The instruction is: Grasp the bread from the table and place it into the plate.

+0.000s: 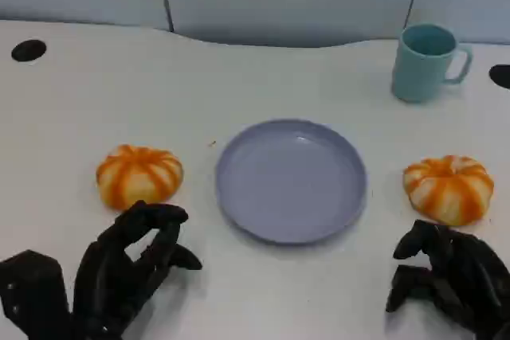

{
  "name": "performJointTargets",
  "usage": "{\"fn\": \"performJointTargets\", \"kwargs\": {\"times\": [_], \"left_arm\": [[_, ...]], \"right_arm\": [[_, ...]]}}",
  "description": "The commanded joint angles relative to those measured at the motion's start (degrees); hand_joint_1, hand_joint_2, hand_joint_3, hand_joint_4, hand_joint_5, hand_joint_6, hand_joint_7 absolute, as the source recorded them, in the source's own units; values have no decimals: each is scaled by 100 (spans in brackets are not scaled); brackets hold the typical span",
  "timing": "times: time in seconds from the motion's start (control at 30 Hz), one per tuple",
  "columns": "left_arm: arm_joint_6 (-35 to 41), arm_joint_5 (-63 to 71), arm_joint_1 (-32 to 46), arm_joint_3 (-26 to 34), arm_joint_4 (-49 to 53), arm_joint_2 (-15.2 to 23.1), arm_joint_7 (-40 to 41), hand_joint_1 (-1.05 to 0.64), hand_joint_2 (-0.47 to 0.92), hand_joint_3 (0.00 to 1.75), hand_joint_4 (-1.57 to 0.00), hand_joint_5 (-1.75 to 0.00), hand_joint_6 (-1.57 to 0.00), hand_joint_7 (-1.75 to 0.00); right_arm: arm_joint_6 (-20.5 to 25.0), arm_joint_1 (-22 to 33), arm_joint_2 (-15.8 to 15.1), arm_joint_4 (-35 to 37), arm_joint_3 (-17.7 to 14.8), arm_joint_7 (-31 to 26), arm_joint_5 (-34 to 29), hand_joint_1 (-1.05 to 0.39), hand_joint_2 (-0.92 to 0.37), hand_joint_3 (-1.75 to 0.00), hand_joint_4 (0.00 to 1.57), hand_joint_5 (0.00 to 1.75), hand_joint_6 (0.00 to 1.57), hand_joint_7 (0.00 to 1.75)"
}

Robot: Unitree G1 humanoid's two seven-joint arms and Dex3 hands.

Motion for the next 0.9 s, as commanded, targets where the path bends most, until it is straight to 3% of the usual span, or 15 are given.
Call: {"fn": "performJointTargets", "kwargs": {"times": [0.03,0.2,0.9], "left_arm": [[-42,1,-7,50,24,66,-17,-46,92,35,-68,-155,-60,-121],[-66,24,23,30,-25,64,-13,-44,92,39,-66,-157,-58,-123],[1,20,25,59,-49,50,52,-44,92,39,-69,-159,-58,-127]], "right_arm": [[-3,55,-49,36,-44,43,19,-41,-92,-43,123,108,112,103],[142,50,-39,-32,-54,-5,39,-41,-92,-42,123,109,112,103],[18,38,-64,55,-52,76,4,-43,-92,-41,123,108,111,105]]}}
